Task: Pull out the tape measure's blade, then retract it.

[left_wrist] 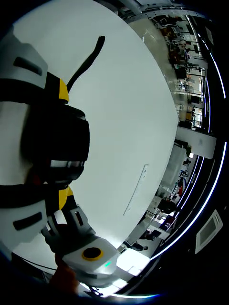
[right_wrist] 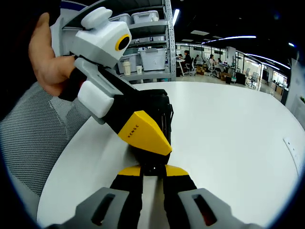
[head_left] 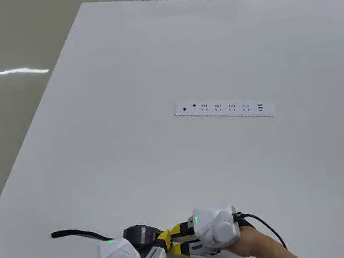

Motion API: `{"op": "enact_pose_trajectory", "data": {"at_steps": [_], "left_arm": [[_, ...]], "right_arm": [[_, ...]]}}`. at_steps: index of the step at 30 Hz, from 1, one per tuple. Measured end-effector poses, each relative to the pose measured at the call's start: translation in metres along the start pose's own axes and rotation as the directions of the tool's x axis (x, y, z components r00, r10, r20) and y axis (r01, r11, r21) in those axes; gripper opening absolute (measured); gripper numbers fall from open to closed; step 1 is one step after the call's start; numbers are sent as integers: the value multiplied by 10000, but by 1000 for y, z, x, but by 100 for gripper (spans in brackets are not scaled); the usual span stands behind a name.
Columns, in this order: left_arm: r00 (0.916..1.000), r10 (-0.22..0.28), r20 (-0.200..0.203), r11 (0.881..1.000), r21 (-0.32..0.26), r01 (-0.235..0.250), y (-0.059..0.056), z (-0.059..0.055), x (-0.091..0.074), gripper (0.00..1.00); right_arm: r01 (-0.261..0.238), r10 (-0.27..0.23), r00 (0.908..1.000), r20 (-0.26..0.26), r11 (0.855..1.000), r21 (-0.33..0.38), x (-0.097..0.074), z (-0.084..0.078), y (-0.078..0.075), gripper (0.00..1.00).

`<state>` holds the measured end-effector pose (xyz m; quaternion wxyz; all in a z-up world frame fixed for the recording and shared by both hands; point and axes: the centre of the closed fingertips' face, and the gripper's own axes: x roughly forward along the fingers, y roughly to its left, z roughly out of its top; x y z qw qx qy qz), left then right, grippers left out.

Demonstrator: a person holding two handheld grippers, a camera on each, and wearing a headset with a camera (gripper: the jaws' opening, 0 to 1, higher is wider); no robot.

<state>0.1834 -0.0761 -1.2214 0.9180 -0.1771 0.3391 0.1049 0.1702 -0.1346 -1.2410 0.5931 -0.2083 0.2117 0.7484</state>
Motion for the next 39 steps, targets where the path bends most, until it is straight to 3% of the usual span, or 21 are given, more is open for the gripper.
{"op": "enact_pose_trajectory", "data": {"at_steps": [19,23,26,34,39], "left_arm": [[9989,-290,-379,9995,76,293,-2,-2,1,67],[9985,-376,-398,9981,472,394,-3,-1,-1,67],[9982,-483,-365,9961,718,508,-4,2,-3,66],[9969,-748,-223,9963,401,757,-2,16,-9,68],[9951,-954,-277,9925,738,972,-1,22,-15,71]], "right_arm": [[504,-501,9987,-68,9974,507,-1,0,-3,18],[653,-648,9978,-104,9962,569,-5,0,-5,20],[735,-730,9973,-99,9953,633,-8,1,-5,21],[996,-984,9949,-205,9926,697,-17,3,-1,26],[1240,-1222,9922,-257,9885,869,-24,5,3,29]]}}
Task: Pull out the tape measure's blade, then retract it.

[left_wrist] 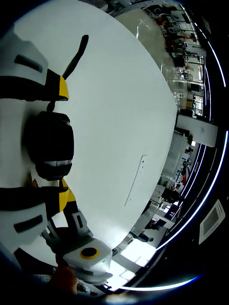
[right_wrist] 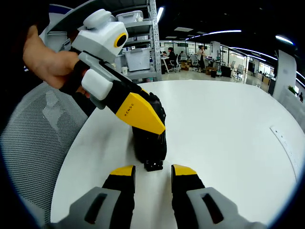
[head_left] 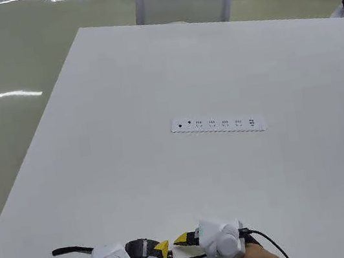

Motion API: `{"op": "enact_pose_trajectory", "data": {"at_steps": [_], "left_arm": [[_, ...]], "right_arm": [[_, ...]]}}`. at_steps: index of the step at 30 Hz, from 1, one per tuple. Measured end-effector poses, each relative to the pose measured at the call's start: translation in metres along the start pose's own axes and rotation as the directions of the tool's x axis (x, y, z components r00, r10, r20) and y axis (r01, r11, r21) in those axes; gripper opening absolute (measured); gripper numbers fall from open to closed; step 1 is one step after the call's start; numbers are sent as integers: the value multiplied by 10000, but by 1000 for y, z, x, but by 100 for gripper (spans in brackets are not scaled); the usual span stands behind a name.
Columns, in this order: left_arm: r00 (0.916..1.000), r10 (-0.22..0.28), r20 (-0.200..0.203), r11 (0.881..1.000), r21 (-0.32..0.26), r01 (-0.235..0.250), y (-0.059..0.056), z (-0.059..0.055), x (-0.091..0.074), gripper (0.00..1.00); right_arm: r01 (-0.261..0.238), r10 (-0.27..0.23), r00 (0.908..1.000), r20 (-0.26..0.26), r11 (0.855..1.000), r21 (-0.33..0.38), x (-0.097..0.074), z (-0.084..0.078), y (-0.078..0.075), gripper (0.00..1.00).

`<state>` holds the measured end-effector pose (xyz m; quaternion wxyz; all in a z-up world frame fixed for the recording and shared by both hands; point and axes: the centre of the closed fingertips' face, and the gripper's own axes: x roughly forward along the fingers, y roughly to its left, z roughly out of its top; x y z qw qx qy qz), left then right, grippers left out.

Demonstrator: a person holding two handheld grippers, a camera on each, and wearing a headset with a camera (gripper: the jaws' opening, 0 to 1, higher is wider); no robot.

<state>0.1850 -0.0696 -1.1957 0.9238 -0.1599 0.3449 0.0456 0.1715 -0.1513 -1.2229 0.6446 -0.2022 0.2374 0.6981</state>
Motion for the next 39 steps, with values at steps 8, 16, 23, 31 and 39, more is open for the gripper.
{"op": "enact_pose_trajectory", "data": {"at_steps": [8,16,23,31,39], "left_arm": [[9989,-472,-53,9937,1019,475,0,3,-12,76],[9924,-1189,-312,9778,1702,1225,-2,2,-23,84],[9805,-1876,-579,9467,2554,1962,-5,-1,-32,87],[9694,-2302,-848,9049,3478,2453,-5,-3,-46,90],[9560,-2707,-1131,8683,4001,2932,-4,-9,-59,93]], "right_arm": [[554,-552,9984,-70,9981,257,-14,4,3,34],[1277,-1278,9918,-55,9875,925,-25,8,8,40],[1955,-1964,9805,-45,9733,1205,-39,13,13,43],[2533,-2559,9667,-36,9544,1579,-58,13,23,50],[3135,-3175,9482,-129,9280,2012,-80,11,31,57]]}}
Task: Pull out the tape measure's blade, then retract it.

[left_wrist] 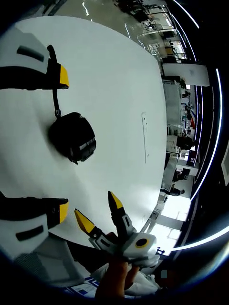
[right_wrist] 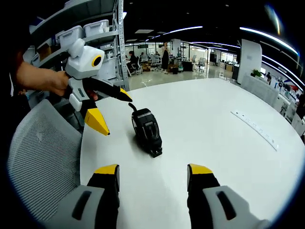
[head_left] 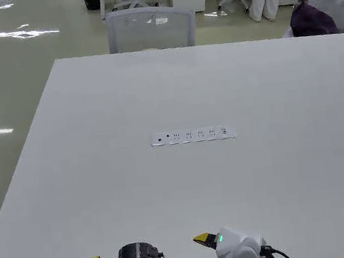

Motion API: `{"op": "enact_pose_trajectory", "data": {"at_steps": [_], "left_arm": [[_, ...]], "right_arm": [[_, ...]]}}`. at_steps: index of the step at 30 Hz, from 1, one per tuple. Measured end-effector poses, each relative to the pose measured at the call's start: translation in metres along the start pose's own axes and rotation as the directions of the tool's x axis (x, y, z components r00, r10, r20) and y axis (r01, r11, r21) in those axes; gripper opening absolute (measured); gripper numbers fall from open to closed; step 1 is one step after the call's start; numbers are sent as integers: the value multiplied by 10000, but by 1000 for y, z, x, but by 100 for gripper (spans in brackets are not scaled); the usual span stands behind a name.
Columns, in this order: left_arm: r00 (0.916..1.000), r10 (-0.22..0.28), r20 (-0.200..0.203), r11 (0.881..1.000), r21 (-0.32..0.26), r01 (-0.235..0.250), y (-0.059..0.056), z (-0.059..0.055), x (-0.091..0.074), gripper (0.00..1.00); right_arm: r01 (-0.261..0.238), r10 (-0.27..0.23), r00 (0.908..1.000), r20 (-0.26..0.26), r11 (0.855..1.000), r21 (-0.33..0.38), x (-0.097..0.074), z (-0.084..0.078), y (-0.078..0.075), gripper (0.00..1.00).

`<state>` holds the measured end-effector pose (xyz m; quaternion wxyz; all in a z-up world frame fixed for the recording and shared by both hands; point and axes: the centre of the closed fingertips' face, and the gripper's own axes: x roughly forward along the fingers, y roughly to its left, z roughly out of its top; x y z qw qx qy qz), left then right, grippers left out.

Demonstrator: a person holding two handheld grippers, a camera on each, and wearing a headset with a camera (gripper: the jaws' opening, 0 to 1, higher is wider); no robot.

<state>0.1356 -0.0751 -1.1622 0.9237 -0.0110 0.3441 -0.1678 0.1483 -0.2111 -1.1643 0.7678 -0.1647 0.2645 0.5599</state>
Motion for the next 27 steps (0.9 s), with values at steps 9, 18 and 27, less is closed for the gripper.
{"op": "enact_pose_trajectory", "data": {"at_steps": [9,18,27], "left_arm": [[9993,-371,-90,9980,507,375,0,-4,-15,97],[9975,-697,-75,9925,1001,701,-3,-4,-24,99],[9953,-969,85,9870,1299,949,-8,-4,-40,99]], "right_arm": [[649,-655,9978,85,9963,562,-25,-8,2,62],[1074,-1091,9939,153,9904,869,-42,-18,8,67],[1606,-1635,9864,137,9791,1245,-64,-28,10,71]]}}
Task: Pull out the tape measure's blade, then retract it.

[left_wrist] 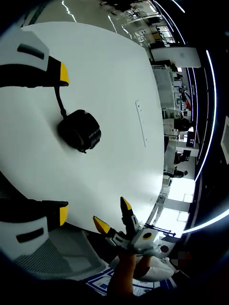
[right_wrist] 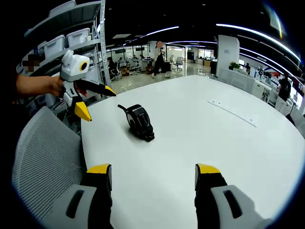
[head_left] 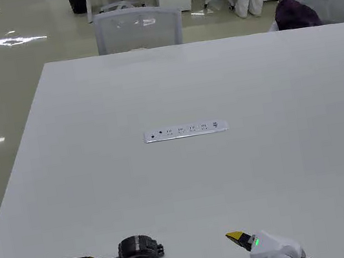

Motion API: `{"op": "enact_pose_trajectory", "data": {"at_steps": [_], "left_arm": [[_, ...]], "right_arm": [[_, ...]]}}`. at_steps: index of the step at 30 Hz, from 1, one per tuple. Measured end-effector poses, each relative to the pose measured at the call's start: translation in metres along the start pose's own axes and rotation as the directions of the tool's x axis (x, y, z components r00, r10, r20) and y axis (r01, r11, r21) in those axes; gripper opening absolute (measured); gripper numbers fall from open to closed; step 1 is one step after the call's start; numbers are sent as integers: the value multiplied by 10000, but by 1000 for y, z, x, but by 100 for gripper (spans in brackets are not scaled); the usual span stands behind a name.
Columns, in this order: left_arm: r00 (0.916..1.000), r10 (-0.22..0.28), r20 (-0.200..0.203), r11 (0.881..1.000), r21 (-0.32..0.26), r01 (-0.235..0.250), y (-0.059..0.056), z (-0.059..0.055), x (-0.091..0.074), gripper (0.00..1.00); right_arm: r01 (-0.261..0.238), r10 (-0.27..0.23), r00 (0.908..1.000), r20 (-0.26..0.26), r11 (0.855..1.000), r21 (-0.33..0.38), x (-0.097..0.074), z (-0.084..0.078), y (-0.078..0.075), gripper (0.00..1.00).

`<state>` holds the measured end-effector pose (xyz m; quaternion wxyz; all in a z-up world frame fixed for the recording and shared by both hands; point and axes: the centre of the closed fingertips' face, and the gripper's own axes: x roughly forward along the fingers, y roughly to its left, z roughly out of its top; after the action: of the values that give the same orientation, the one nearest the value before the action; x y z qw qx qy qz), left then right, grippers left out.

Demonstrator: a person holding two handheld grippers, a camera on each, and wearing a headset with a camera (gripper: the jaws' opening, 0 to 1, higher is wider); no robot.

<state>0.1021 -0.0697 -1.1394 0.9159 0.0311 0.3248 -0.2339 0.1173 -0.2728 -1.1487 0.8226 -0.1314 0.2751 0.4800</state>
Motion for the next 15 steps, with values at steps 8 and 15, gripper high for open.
{"op": "enact_pose_trajectory", "data": {"at_steps": [8,15], "left_arm": [[10000,-31,51,9993,386,29,-2,-2,-10,99],[9997,-146,187,9990,430,138,-6,-2,-14,99]], "right_arm": [[395,-402,9988,277,9989,255,-18,-1,1,75],[647,-660,9973,327,9972,382,-32,-2,-1,80]]}}
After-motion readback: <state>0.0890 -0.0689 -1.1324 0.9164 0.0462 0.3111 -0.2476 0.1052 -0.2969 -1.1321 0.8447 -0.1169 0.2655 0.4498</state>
